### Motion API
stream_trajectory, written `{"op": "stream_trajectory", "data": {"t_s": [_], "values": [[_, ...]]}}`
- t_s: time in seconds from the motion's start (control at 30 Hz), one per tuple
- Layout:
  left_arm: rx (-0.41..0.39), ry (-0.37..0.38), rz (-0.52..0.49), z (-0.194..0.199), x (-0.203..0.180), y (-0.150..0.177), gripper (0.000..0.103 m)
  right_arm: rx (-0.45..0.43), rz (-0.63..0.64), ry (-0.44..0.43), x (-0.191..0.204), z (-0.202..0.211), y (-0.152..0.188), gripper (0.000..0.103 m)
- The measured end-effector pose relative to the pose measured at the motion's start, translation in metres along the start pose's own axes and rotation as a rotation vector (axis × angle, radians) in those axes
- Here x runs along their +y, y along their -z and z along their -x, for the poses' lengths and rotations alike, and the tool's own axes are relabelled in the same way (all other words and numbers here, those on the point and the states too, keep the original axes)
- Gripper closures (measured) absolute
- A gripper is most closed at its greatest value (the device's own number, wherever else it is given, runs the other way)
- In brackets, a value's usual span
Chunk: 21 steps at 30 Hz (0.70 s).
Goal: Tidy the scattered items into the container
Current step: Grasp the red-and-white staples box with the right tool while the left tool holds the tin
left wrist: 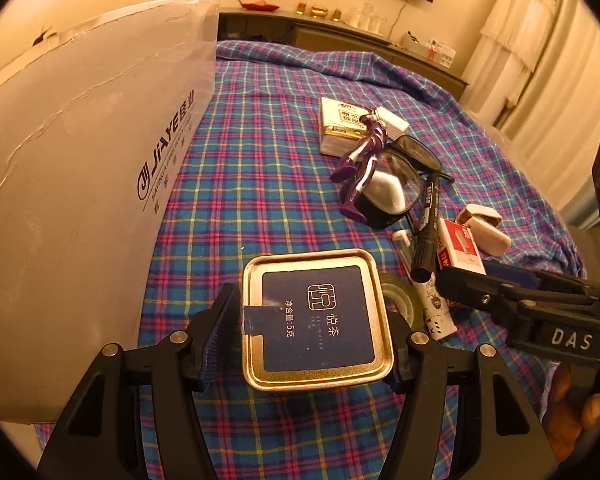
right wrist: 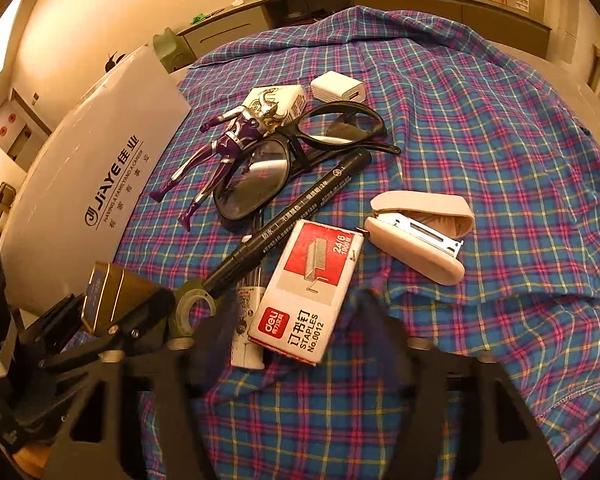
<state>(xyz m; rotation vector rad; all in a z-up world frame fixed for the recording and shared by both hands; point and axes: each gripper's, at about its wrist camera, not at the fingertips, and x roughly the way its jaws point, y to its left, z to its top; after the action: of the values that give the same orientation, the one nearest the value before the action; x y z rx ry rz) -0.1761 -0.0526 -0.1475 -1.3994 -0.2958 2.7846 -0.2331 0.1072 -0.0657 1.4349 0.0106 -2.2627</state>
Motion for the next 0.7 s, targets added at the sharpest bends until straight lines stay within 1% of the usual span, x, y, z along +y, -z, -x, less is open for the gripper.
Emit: {"op": "stream_trajectory", "data": {"t_s": [0.07, 0.1, 0.13, 0.17, 0.2, 0.23, 0.4, 0.7], "values": [[-0.008, -0.012, -0.018, -0.001, -0.002, 0.0, 0.039, -0.022, 0.031, 0.029, 0.006, -0.003, 0.0, 0.029], [-0.008, -0.008, -0.015, -0.001, -0.001, 0.0, 0.039, -0.031, 0.045, 0.042, 0.008, -0.004, 0.0, 0.032], [-0.006, -0.005, -0.017, -0.001, -0.001, 0.0, 0.04, -0.036, 0.053, 0.054, 0.009, -0.003, 0.001, 0.039], [-0.003, 0.0, -0.023, -0.001, -0.001, -0.001, 0.046, -0.041, 0.054, 0.059, 0.008, -0.002, 0.002, 0.051], [-0.003, 0.006, -0.027, 0.0, -0.001, -0.001, 0.05, -0.041, 0.045, 0.051, 0.005, 0.0, 0.002, 0.059], [-0.003, 0.002, -0.031, 0.001, -0.001, -0.001, 0.05, -0.038, 0.032, 0.047, 0.002, 0.001, 0.002, 0.062], [-0.004, 0.008, -0.03, 0.006, -0.001, -0.002, 0.051, -0.038, -0.01, 0.011, -0.011, 0.009, 0.006, 0.063], [-0.046, 0.038, -0.033, 0.033, -0.005, -0.006, 0.051, -0.08, 0.007, 0.003, -0.001, 0.039, 0.007, 0.064]]}}
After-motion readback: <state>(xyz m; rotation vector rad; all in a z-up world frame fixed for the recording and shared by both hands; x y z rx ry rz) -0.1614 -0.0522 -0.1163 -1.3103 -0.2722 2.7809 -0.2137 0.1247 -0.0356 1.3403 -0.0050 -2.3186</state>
